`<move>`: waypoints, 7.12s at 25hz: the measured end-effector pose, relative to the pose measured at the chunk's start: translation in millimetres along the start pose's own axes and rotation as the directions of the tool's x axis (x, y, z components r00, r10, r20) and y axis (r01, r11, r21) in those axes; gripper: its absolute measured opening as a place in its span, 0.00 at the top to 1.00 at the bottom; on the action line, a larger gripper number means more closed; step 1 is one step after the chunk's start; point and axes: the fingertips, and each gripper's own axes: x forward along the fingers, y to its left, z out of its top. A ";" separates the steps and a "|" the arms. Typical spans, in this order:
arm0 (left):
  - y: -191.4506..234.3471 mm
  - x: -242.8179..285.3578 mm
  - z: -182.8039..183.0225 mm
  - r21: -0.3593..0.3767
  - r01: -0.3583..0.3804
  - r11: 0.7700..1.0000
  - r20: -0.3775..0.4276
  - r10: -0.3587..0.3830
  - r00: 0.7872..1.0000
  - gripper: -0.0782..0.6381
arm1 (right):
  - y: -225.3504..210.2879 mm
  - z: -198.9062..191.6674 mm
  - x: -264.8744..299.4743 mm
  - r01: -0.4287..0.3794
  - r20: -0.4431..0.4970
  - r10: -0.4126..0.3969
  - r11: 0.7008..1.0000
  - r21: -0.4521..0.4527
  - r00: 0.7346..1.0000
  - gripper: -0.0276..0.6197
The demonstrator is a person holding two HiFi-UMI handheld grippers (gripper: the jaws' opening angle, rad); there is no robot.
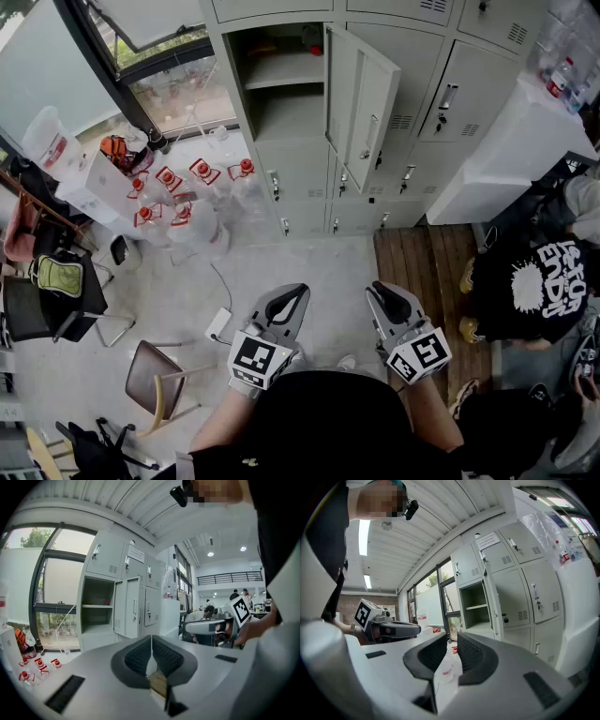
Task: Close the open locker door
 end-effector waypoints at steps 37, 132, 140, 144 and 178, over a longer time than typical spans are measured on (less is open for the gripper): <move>148.4 37.2 -14.7 -0.036 0.058 0.998 -0.006 -0.058 0.998 0.85 | -58.0 6.3 121.4 0.193 0.016 -0.194 0.981 0.031 0.981 0.83; 417.1 45.3 10.9 -0.100 -0.530 0.842 -0.055 0.527 0.848 0.85 | -59.1 61.4 522.0 -0.324 0.043 0.323 0.946 0.031 0.946 0.82; 421.8 48.9 7.8 -0.124 -0.587 0.800 -0.069 0.583 0.809 0.85 | -68.3 60.0 549.8 -0.357 0.021 0.356 0.933 0.052 0.934 0.82; 424.6 51.7 6.5 -0.134 -0.606 0.784 -0.072 0.602 0.795 0.85 | -76.7 58.7 560.4 -0.353 0.011 0.353 0.932 0.079 0.936 0.82; 424.8 10.7 4.2 -0.118 -0.457 0.882 -0.024 0.457 0.889 0.85 | -29.3 49.4 502.3 -0.213 -0.007 0.213 0.976 0.051 0.977 0.85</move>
